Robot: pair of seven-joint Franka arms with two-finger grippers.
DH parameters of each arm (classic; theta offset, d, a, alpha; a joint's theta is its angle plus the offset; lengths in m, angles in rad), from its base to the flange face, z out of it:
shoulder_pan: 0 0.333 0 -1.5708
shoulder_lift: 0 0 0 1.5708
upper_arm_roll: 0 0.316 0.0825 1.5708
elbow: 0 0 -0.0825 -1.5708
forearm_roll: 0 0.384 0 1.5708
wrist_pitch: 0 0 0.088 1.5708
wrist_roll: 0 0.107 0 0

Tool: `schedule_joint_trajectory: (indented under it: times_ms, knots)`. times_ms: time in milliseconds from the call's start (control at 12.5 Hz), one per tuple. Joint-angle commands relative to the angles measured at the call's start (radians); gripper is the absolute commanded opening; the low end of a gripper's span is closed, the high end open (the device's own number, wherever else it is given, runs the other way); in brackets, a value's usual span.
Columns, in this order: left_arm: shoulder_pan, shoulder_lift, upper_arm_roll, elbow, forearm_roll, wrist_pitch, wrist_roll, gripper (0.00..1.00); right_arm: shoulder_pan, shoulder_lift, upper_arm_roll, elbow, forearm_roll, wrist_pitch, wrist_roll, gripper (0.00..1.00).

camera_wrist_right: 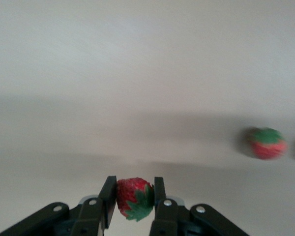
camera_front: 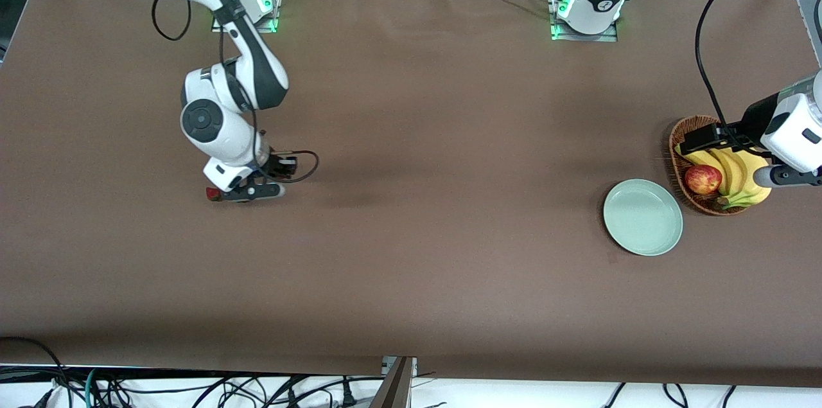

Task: Collect all strawberries into plate
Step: 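Carry the strawberry toward the plate and set it on the table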

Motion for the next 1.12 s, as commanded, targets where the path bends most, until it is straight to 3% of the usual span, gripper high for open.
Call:
schedule_joint_trajectory:
  times_ms: [0, 320, 721, 801, 1041]
  knots:
    - [0.005, 0.018, 0.000, 0.039, -0.020, -0.004, -0.002, 1.00, 0.046, 0.147, 0.049, 0.257, 0.014, -0.083, 0.124, 0.21]
    - [0.007, 0.029, 0.001, 0.062, -0.020, -0.005, -0.004, 1.00, 0.181, 0.341, 0.077, 0.560, 0.012, -0.114, 0.386, 0.21]
    - [-0.021, 0.122, -0.008, 0.096, -0.019, 0.014, -0.004, 1.00, 0.305, 0.488, 0.098, 0.752, 0.026, -0.014, 0.608, 0.21]
    - [-0.021, 0.171, -0.008, 0.126, -0.019, 0.028, -0.002, 1.00, 0.321, 0.508, 0.118, 0.761, 0.066, 0.064, 0.672, 0.21]
    - [-0.030, 0.300, -0.008, 0.165, -0.016, 0.114, 0.012, 1.00, 0.420, 0.605, 0.202, 0.798, 0.143, 0.477, 0.787, 0.28]
